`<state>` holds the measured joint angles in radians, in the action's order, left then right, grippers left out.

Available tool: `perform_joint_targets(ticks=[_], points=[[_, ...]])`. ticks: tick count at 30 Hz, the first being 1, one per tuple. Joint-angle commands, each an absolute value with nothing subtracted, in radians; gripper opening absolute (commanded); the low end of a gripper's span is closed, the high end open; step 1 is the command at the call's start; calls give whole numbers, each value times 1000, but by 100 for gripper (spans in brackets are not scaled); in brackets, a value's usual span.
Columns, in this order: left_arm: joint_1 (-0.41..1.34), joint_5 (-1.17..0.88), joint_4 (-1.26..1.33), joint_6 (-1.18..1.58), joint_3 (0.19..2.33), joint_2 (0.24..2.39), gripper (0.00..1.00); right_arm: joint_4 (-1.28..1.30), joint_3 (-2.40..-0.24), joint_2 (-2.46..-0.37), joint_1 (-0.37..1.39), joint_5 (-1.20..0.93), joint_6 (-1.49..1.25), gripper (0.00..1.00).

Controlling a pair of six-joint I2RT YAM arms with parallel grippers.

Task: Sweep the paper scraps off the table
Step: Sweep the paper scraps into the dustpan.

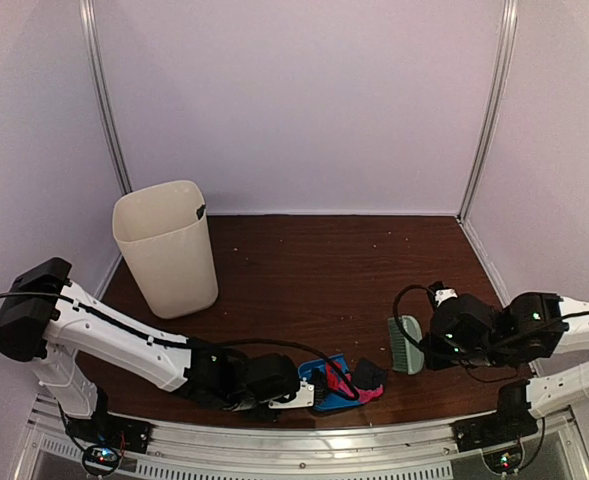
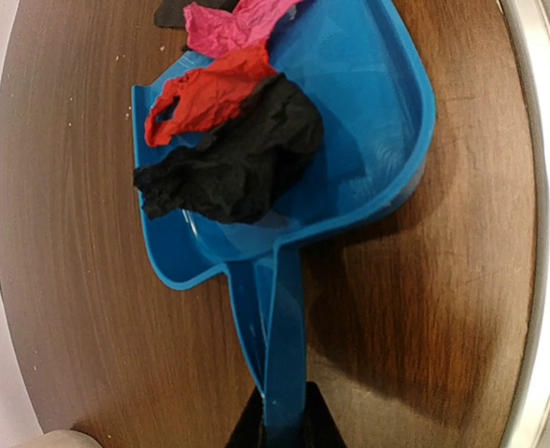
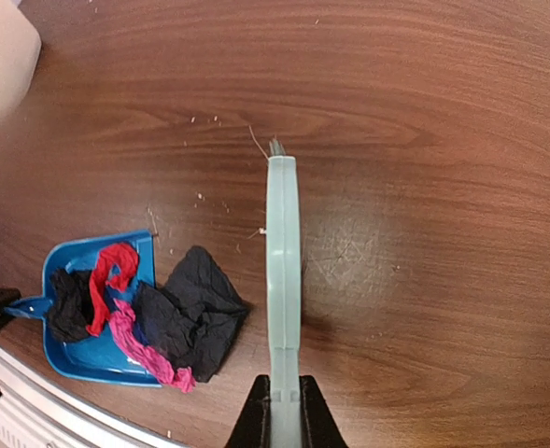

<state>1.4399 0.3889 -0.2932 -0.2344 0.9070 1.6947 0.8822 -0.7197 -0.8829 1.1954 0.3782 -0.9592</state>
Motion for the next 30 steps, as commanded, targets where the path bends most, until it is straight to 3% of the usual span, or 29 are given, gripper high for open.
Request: perform_joint_targets(ticks=[1,19,30], points=[[1445,371,-296,-234,924,1704,0,780,-701,-935,1226,291,-878,0],[1443,380,-229,-196,922,1681,0,473,-729,-1162,1242,194,-757,0],[1432,504,-108,-166,847,1594,0,468,-752,-1076,1240,289,-750,0]])
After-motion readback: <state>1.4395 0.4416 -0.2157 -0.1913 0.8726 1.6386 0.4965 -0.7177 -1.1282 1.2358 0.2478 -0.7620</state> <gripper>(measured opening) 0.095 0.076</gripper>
